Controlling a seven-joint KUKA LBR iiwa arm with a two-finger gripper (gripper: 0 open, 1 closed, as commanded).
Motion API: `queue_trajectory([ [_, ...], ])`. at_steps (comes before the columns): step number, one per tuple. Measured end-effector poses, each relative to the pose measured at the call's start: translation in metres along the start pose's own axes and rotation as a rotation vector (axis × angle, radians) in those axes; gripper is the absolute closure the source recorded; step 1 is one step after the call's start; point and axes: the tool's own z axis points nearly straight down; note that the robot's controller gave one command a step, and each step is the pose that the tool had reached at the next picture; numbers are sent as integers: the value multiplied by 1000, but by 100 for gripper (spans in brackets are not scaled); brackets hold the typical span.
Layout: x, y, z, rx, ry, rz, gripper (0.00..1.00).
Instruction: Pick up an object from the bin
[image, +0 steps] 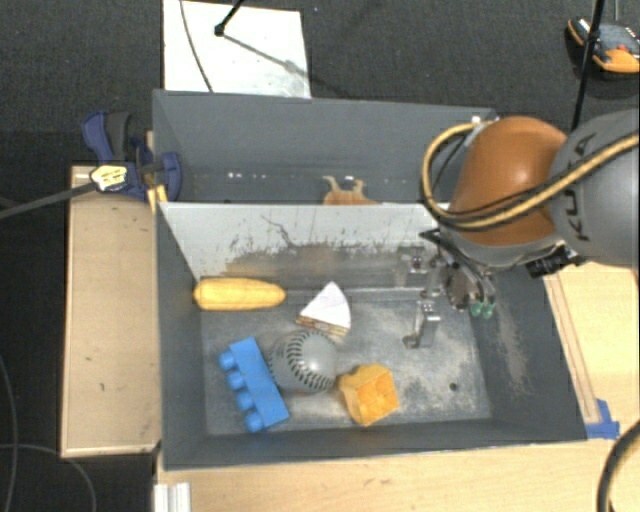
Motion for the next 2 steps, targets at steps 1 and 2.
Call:
queue_trajectory([
  [1,-2,0,-5,0,-8,0,0],
  [2,17,8,17,2,-18,-80,0],
])
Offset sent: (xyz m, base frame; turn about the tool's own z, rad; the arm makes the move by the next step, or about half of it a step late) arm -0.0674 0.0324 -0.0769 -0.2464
